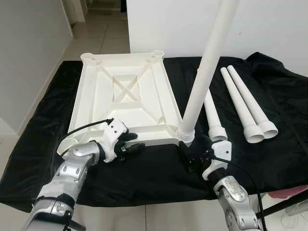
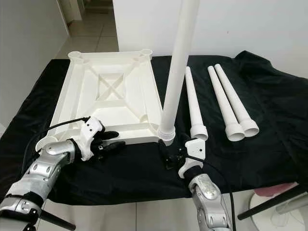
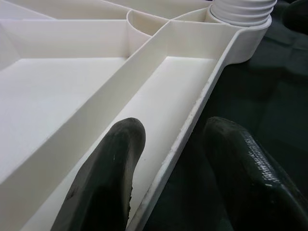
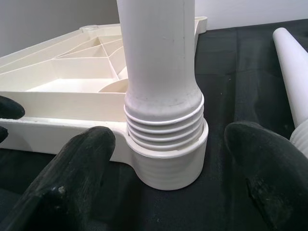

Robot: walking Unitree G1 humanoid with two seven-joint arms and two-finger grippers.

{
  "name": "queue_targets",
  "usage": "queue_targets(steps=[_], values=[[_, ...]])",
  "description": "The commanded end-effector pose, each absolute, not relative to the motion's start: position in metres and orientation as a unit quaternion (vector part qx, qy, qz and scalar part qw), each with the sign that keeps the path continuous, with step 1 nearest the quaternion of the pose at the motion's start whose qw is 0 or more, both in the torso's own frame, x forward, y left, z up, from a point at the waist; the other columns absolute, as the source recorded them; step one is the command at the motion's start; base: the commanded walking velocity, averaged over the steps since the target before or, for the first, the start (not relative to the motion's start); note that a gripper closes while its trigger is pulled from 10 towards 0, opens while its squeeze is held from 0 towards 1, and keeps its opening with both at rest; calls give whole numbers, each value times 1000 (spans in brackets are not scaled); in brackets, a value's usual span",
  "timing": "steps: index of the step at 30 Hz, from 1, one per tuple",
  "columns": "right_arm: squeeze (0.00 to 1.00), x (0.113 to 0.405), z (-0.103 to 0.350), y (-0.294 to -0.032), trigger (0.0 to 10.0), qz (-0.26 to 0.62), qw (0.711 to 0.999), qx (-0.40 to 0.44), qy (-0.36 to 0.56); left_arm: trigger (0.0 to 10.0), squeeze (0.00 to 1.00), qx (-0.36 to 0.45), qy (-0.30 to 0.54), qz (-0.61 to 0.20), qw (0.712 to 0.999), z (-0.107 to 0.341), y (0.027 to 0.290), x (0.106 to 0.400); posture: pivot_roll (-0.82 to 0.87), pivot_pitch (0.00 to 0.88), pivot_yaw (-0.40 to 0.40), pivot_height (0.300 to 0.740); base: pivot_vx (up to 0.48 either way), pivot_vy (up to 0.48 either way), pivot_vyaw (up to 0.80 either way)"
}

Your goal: Building children table

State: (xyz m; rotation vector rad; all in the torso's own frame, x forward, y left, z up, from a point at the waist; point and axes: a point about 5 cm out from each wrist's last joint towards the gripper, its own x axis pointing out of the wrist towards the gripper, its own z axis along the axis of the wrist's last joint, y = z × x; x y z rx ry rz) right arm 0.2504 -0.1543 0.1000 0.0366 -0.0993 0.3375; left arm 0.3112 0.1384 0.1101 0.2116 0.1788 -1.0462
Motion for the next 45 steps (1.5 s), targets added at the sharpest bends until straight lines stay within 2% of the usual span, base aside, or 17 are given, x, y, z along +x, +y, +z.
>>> queue_targets(steps=[1,3,5,9,10,16,17,18,19,27,32,37,41,45], values=[[0,250,100,-157,10000,162,985,20,-50,10000,0,96,88,-481,867,110,138,310,-47,0,-3,740,0,0,0],[0,249,101,-157,10000,162,985,19,-50,10000,0,91,90,-476,870,110,137,310,-45,0,-1,740,0,0,0],[0,250,101,-158,10000,158,986,17,-49,10000,0,88,56,-446,889,117,128,310,-38,0,-3,740,0,0,0],[0,250,101,-159,10000,156,986,17,-49,10000,0,87,42,-435,895,121,124,308,-38,0,-3,740,0,0,0],[0,250,101,-159,10000,155,987,17,-49,10000,1000,79,46,-437,895,121,123,307,-37,0,-4,740,0,0,0],[0,250,102,-163,10000,149,987,19,-53,10000,1000,78,44,-431,898,124,122,305,-30,0,-5,740,0,0,0],[0,250,104,-164,10000,146,987,24,-56,10000,894,81,42,-431,898,124,121,304,-27,3,-7,740,0,0,0],[0,250,104,-164,10000,146,987,24,-56,10000,894,81,42,-431,898,124,121,304,-27,3,-7,740,0,0,0],[0,249,106,-166,10000,139,988,35,-62,10000,0,87,45,-433,896,123,121,301,-23,9,-9,740,0,0,0],[0,247,117,-168,10000,121,987,63,-85,10000,0,120,79,-407,902,113,125,296,-19,12,-11,740,0,0,0],[0,249,122,-167,10000,122,986,65,-92,10000,0,150,153,-353,911,97,131,301,-22,13,-8,740,0,0,0],[0,250,123,-168,10000,121,986,64,-92,10000,0,139,177,-316,922,93,135,307,-23,14,-8,740,0,0,0],[0,251,123,-167,10000,122,986,63,-90,10000,0,125,190,-243,943,95,142,320,-26,18,-11,740,0,0,0],[0,251,123,-165,10000,123,987,62,-87,10000,0,131,196,-204,950,96,149,324,-26,18,-11,740,0,0,0]])
